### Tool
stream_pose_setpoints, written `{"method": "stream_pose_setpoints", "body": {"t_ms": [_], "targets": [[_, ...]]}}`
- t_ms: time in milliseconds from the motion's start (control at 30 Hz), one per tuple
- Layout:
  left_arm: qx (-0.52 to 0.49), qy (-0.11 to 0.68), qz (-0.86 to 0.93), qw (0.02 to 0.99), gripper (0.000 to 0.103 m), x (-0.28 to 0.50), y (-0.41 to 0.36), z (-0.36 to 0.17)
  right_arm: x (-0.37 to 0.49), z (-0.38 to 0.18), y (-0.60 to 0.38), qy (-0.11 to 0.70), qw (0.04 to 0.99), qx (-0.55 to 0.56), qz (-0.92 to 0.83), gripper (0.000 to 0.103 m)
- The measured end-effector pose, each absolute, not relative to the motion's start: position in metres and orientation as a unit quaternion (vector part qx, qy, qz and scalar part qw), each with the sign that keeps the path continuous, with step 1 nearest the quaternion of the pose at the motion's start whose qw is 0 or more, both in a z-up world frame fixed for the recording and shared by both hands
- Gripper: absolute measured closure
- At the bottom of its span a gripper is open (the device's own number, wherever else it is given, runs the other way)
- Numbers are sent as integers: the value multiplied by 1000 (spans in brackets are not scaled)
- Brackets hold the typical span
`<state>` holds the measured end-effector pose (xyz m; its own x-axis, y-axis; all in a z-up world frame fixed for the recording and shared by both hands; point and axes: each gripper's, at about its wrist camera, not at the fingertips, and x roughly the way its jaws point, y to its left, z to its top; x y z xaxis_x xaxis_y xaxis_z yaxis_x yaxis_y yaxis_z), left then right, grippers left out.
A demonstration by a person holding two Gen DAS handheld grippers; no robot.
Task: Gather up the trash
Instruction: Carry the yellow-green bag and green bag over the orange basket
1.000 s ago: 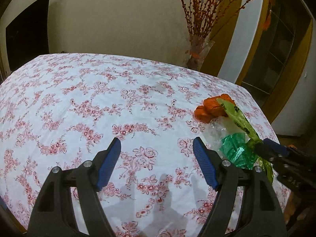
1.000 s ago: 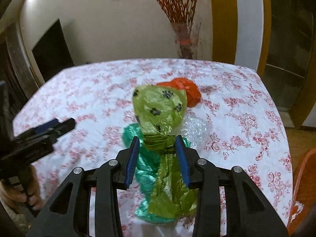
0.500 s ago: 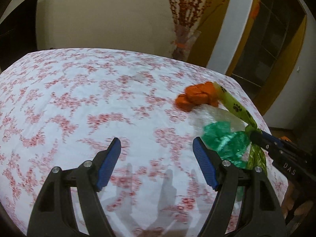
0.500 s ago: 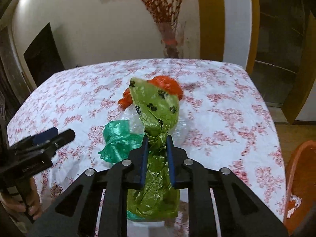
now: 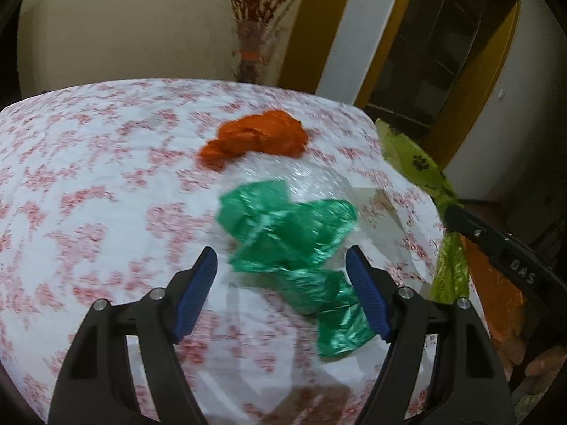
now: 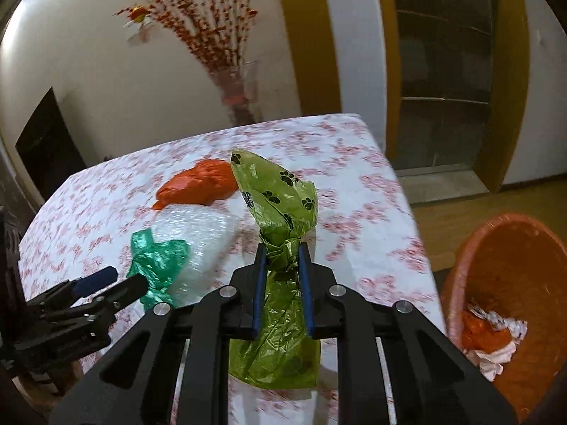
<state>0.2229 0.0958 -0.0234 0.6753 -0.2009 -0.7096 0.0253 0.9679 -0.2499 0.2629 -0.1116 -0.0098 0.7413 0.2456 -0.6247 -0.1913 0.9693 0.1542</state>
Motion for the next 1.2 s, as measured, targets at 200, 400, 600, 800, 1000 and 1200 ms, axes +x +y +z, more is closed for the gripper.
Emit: {"method": "stream_pose_setpoints", "body": {"t_ms": [200,400,600,800,1000,1200], "targets": [[-123,429,-62,893,45,233,80,-41,252,-11,-132,343,932,50,106,85],[-128,424,-65,894,66,226,78,-36,243,-10,-148,339,934,61,99,85],[-119,414,-50,901,66,215,87,-23,234,-2,-162,324,938,73,96,85],[-113,401,-43,908,66,207,89,-4,224,6,-172,311,942,83,92,85],[-104,385,-65,915,66,204,67,13,209,12,-192,289,950,97,73,85],[-73,367,-108,921,66,202,21,26,192,16,-225,263,956,122,43,85]]}}
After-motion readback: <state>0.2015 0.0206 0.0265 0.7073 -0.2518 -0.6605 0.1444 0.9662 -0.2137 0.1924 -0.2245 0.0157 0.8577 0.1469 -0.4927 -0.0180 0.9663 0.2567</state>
